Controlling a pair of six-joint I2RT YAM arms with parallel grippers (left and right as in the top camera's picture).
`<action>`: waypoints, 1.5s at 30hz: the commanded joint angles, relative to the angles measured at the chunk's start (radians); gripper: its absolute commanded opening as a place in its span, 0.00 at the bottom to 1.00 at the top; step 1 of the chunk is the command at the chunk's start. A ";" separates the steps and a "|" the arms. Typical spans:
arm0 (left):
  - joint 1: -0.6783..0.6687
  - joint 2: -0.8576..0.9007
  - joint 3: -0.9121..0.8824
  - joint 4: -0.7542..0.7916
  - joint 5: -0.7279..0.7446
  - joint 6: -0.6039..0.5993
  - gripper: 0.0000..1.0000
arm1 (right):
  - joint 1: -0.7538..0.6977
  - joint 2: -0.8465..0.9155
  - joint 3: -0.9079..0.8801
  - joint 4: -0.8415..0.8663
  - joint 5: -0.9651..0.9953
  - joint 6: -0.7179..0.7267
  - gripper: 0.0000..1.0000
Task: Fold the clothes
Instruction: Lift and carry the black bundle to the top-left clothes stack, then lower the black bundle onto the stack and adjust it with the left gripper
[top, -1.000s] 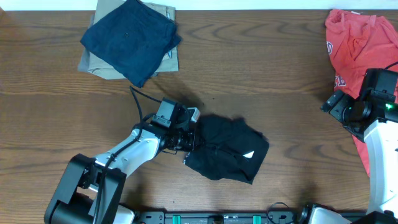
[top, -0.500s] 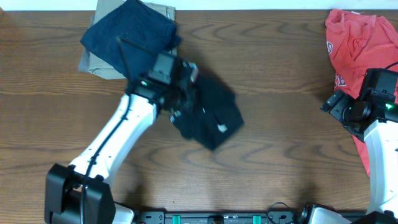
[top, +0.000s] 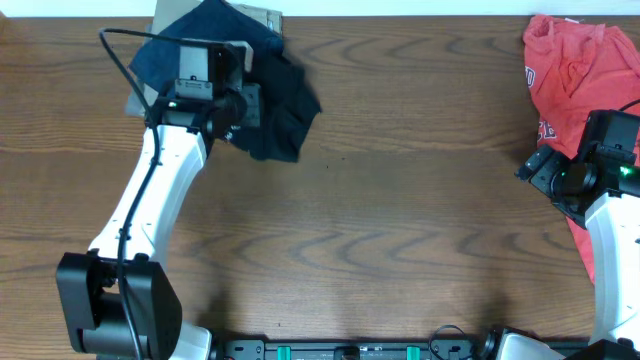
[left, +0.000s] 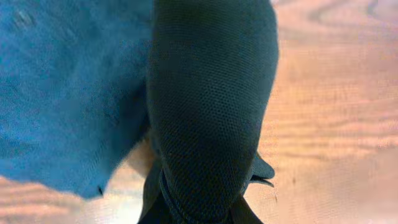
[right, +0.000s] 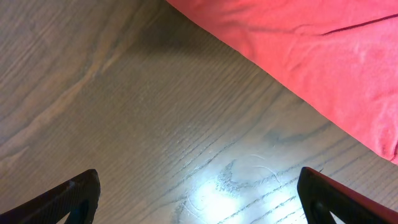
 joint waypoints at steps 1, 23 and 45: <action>0.007 -0.010 0.035 0.055 -0.005 0.016 0.06 | -0.005 -0.009 0.005 0.000 0.000 -0.006 0.99; 0.008 -0.009 0.090 0.323 -0.154 -0.131 0.06 | -0.005 -0.009 0.005 0.000 0.000 -0.006 0.99; 0.110 0.204 0.090 0.522 -0.419 -0.153 0.07 | -0.005 -0.009 0.005 0.000 0.000 -0.006 0.99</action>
